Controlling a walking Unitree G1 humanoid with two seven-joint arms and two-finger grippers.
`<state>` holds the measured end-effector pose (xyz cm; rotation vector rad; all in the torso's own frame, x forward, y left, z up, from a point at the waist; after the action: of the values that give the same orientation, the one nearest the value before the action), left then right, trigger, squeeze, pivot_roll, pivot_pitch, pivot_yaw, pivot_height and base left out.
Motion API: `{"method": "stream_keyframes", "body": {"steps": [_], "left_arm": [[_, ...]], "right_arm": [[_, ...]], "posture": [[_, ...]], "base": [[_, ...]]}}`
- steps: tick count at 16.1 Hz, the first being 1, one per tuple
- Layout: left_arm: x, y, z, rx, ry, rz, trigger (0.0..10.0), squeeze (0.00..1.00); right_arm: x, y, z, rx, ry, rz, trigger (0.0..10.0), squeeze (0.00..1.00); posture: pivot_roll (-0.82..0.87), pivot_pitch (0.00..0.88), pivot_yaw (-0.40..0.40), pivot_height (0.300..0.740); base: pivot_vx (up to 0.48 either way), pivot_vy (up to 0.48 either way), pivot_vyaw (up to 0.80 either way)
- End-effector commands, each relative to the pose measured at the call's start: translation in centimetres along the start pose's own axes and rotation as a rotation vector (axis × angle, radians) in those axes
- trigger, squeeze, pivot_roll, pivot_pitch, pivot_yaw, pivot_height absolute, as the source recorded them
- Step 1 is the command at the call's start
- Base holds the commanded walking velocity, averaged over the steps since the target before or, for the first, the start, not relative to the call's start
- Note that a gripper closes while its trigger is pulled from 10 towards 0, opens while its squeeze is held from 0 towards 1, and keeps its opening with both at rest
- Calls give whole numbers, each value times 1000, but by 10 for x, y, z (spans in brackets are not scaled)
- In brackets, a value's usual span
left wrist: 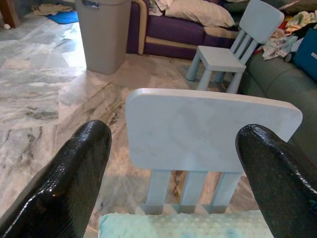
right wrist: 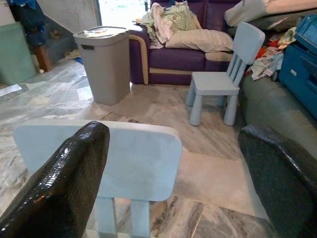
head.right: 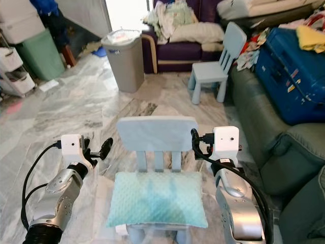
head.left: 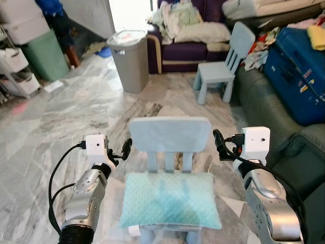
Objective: Move the pillow to the sofa
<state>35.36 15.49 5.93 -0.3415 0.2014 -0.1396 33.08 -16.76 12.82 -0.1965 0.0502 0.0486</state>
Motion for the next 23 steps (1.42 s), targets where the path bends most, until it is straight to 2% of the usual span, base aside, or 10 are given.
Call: {"method": "stream_keyframes", "body": {"steps": [1, 4, 5, 7, 8, 11, 12, 15, 19, 23], "left_arm": [[-1, 4, -1, 4, 7, 17, 10000, 0], [-4, 10, -9, 28, 37, 37, 10000, 0], [-8, 15, -21, 43, 90, 43, 10000, 0], [-20, 28, -38, 59, 156, 66, 10000, 0], [-31, 39, -48, 78, 194, 83, 10000, 0], [-52, 49, -59, 99, 235, 86, 10000, 0], [-61, 47, -59, 121, 236, 66, 10000, 0], [-65, 39, -56, 168, 226, 22, 10000, 0], [-65, 30, -46, 169, 205, 6, 10000, 0], [-68, 25, -45, 161, 195, -2, 10000, 0]], "right_arm": [[0, 2, 4, -4, -11, 5, 10000, 0], [-1, 6, 0, -4, 2, 26, 10000, 0], [-3, 10, -5, 0, 22, 44, 10000, 0], [-10, 16, -19, -1, 72, 84, 10000, 0], [-17, 16, -32, -13, 119, 99, 10000, 0], [-34, 4, -52, -33, 179, 82, 10000, 0], [-45, -5, -63, -33, 213, 60, 10000, 0], [-52, -4, -63, -19, 220, 56, 10000, 0], [-54, 3, -56, 5, 201, 58, 10000, 0], [-50, 2, -51, 3, 194, 63, 10000, 0]], "posture": [[-174, 0, 69, 740], [-155, 0, 62, 740], [-145, 0, 56, 740], [-132, 0, 49, 740], [-126, 0, 46, 740], [-115, 0, 44, 740], [-111, 0, 50, 740], [-111, 0, 57, 740], [-110, 0, 59, 740], [-111, 13, 52, 740]], "base": [[0, 0, 0], [0, 0, 0], [0, 0, 0], [0, 0, 0], [0, 0, 0], [0, 0, 0], [0, 0, 0], [0, 0, 0], [0, 0, 0], [0, 0, 0]]}}
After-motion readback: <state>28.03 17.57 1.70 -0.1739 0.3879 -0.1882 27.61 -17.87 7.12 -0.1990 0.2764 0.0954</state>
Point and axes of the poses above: a point about 5 cm out from each wrist's last joint towards the gripper, its own x axis pointing out of the wrist towards the gripper, its own z axis along the axis of the wrist's last joint, y = z × x, the point moved 6 cm from there along x, pointing out of the wrist towards the gripper, and after that the axes turned 8 degrees about -x, right-handed, at the moved point
